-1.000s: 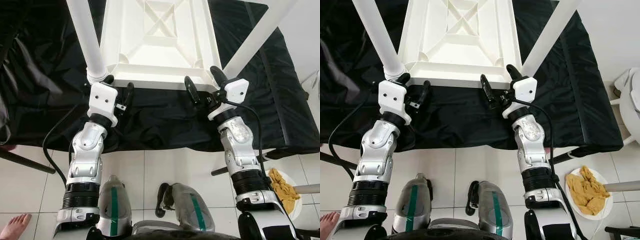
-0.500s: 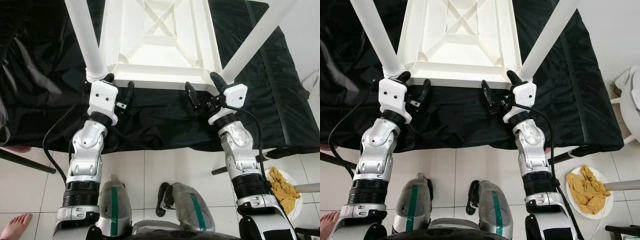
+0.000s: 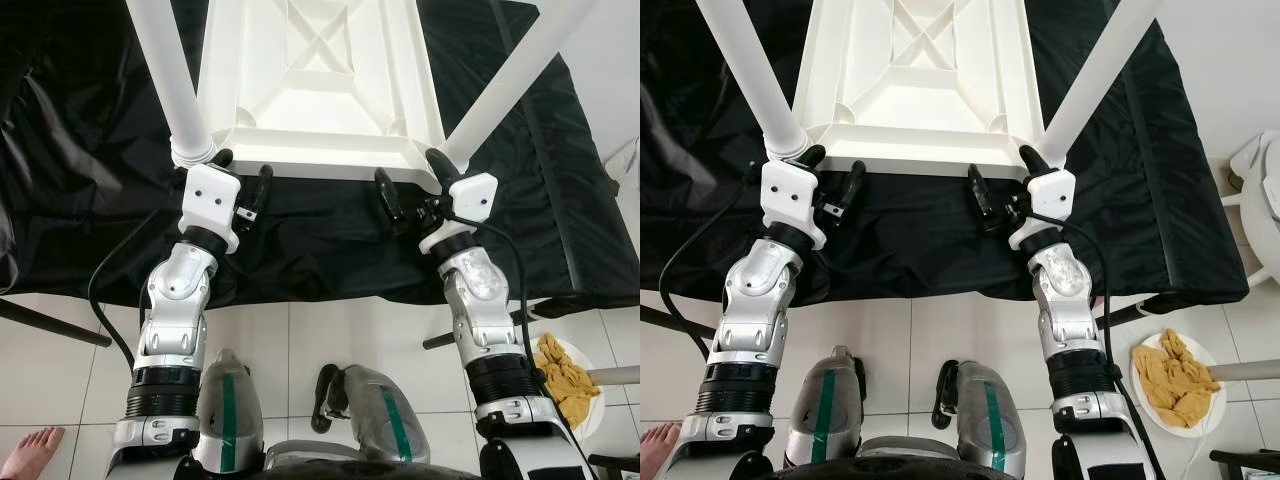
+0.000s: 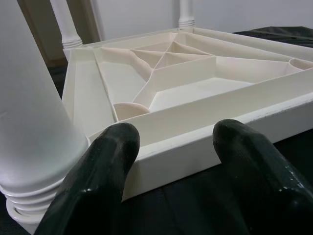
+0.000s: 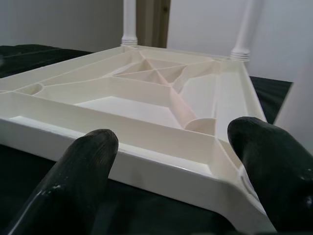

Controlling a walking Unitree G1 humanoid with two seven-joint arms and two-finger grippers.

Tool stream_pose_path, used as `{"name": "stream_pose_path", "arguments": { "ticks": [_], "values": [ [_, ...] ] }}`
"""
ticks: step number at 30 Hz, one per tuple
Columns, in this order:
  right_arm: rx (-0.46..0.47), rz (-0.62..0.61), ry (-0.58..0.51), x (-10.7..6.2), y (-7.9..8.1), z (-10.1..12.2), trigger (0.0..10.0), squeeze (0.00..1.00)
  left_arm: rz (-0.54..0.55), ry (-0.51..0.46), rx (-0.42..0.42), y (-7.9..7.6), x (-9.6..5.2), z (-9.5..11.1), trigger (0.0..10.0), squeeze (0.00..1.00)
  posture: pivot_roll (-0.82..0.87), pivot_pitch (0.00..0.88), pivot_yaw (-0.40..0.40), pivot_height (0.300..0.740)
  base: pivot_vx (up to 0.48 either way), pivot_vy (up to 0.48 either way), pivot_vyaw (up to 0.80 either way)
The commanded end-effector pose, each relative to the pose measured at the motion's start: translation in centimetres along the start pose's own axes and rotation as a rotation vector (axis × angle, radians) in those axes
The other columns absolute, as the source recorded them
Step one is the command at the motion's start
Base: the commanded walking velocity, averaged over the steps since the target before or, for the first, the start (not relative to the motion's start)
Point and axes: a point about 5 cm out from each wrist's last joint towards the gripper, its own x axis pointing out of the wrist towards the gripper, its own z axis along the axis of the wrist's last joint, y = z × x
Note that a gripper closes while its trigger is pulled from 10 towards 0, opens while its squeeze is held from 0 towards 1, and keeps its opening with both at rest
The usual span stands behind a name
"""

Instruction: Building children table

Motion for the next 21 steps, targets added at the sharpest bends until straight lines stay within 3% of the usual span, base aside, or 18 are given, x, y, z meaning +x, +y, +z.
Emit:
{"name": "stream_pose_path", "arguments": {
  "ticks": [1,12,21],
  "values": [
    [-0.02,-0.049,-0.008,-0.6,-0.7,0.1,10.0,0.0,0.033,-0.015,0.003,0.0,-0.1,0.2,10.0,0.0,0.11,0.025,-0.071,0.74,0.0,0.0,0.0],
    [-0.041,-0.141,0.037,-2.2,-1.4,-1.0,10.0,0.0,0.071,-0.002,-0.027,0.0,-0.9,-0.3,10.0,0.0,0.11,0.006,-0.068,0.74,0.0,0.0,0.0],
    [-0.078,-0.224,0.009,-3.0,-2.2,-0.4,10.0,0.0,0.092,-0.01,-0.033,-0.1,-0.9,-0.1,10.0,0.0,0.1,0.0,-0.065,0.74,0.0,0.0,0.0]
  ]
}}
